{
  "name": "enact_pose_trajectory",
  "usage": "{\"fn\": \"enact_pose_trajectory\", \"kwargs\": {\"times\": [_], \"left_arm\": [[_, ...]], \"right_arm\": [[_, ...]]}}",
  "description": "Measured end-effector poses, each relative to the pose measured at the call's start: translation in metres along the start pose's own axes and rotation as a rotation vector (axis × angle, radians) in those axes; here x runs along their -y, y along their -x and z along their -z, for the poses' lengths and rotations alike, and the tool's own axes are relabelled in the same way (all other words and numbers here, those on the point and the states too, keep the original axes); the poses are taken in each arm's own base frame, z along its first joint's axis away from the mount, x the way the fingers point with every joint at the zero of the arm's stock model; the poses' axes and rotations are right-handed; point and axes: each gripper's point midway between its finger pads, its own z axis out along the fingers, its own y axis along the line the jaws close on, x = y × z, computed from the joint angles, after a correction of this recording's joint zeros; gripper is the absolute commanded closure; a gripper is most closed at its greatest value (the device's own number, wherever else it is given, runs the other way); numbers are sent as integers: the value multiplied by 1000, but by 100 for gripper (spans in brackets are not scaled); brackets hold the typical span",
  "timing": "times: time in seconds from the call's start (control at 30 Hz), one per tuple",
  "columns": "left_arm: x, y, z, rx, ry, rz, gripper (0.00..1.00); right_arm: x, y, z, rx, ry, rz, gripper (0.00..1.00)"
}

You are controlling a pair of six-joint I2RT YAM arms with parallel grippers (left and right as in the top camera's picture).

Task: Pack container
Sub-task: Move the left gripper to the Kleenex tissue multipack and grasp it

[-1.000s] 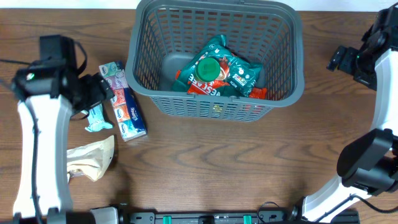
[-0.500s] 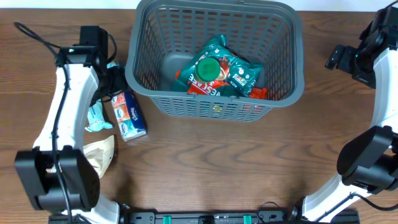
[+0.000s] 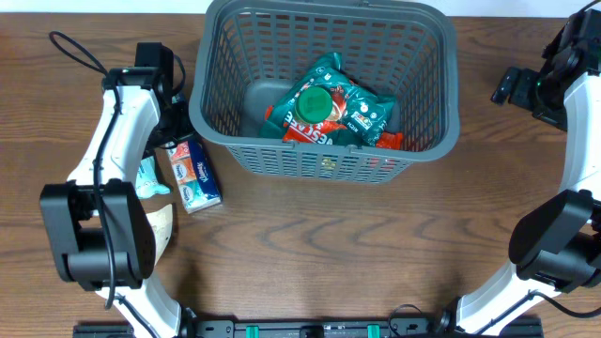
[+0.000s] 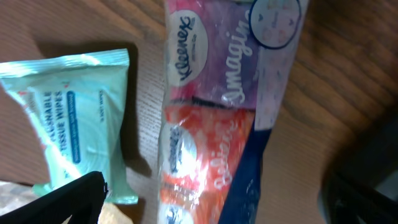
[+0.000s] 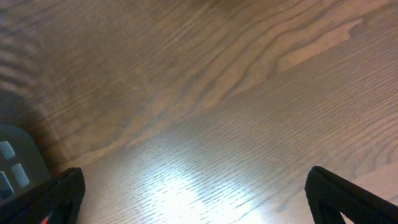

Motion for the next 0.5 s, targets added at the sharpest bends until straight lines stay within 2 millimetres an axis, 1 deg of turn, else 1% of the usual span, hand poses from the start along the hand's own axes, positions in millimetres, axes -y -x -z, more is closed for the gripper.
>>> {"fn": "enact_pose_trajectory", "kwargs": {"times": [0.2,0.37,0.5], "left_arm": [[3,2,-25,-29,10,-9,1],[4,0,-50,-65,25,-40,2],[5,-1,-64,-83,31,-75,1]], "right_arm": [[0,1,0,3,0,9,1],[0,1,0,3,1,15,1],[0,1,0,3,1,15,1]]}}
